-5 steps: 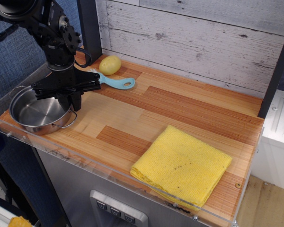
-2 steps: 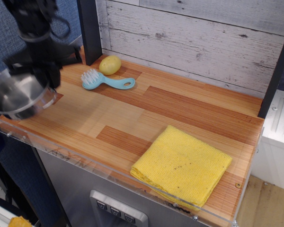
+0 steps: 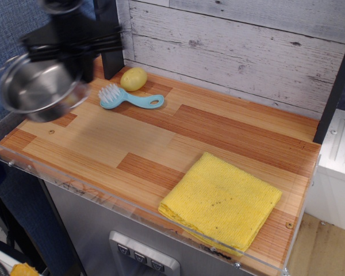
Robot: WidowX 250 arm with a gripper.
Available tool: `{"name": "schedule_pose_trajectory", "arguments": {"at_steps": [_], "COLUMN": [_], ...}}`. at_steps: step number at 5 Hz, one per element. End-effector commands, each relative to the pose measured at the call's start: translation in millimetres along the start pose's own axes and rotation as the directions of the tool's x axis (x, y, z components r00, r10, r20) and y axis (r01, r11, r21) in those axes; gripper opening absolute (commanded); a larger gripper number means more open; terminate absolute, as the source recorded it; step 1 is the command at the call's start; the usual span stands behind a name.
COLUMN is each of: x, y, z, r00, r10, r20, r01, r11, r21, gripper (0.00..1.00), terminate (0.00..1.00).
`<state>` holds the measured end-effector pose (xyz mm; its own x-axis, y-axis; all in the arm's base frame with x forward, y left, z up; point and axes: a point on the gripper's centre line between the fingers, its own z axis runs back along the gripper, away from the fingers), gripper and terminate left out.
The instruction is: Move the pan above the yellow cloth.
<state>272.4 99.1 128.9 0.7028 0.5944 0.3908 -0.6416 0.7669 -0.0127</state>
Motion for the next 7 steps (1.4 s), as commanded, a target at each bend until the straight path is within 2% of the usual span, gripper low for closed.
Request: {"name": "schedule_pose_trajectory", "arguments": {"at_steps": [1,3,4,7], "x": [-24,-60,-76,-106], "y": [-71,-145,-174,-214], "z": [38,30,19,-37], "r00": [0.992,0.975,0.958,0.928], "r10": [-0.114,-0.224,-0.286,-0.371], "r20": [0.053,0.01,0.0,-0.018], "r01": [0.121,0.22,0.278,0.358], "r11": [0.981,0.948,0.93,0.905], "r21": [-0.153,-0.231,-0.242,-0.229], "gripper": [0.0,0.0,0.0,0.0], "terminate": [0.0,0.0,0.0,0.0]}}
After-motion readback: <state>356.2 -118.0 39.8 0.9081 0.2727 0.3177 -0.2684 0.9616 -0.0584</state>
